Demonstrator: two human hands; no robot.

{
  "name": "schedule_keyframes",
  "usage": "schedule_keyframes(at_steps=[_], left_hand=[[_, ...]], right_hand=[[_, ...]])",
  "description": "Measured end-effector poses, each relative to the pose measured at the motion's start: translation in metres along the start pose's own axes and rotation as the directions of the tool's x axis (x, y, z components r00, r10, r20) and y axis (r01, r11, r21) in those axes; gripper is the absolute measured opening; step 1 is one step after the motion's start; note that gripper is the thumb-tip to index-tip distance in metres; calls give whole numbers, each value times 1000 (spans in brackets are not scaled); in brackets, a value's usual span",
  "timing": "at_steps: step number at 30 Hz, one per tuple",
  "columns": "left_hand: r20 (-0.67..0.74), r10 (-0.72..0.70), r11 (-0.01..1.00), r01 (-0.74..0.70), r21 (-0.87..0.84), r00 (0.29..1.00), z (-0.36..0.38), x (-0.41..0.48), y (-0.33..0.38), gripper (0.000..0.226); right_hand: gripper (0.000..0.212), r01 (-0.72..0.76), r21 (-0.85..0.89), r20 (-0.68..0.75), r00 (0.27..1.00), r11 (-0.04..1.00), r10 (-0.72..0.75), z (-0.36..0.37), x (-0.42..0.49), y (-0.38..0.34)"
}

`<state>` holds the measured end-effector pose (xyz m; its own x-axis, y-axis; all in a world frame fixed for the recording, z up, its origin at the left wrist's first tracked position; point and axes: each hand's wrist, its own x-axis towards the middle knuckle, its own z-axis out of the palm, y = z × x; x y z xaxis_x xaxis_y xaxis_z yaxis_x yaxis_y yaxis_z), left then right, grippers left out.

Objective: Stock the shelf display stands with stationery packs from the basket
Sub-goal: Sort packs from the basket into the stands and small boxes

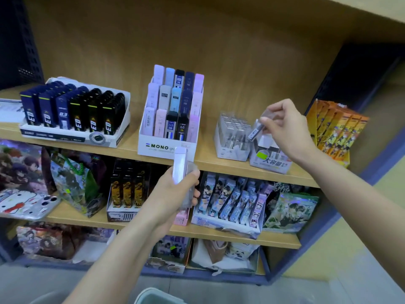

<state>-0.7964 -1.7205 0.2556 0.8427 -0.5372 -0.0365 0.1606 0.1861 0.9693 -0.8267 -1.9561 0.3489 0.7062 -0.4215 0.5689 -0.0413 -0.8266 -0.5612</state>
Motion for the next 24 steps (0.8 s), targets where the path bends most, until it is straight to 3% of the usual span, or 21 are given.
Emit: schedule_keyframes(at_steps=[11, 15, 19, 22, 24], left_hand=[[43, -82, 996, 84, -41, 996, 17, 12, -8, 30], [69, -133, 983, 141, -121, 989, 17, 16, -11, 15], [125, -130, 986, 142, -92, 984, 14, 17, -14, 8], [146, -97, 991, 110, -82, 984, 12, 15, -16, 22], [150, -98, 993, 107, -52, 984, 10, 14, -16, 42]], right_hand=[[17, 180, -188, 200, 969, 965, -142, -5, 26, 9], [12, 292, -336, 330, 927, 895, -179, 4, 25, 12], [18, 313, -455, 273, 940, 834, -204, 9, 15, 9], [9, 247, -257, 205, 959, 934, -197, 16, -12, -7], [8, 76, -13, 309, 949, 997, -68, 25, -36, -20]])
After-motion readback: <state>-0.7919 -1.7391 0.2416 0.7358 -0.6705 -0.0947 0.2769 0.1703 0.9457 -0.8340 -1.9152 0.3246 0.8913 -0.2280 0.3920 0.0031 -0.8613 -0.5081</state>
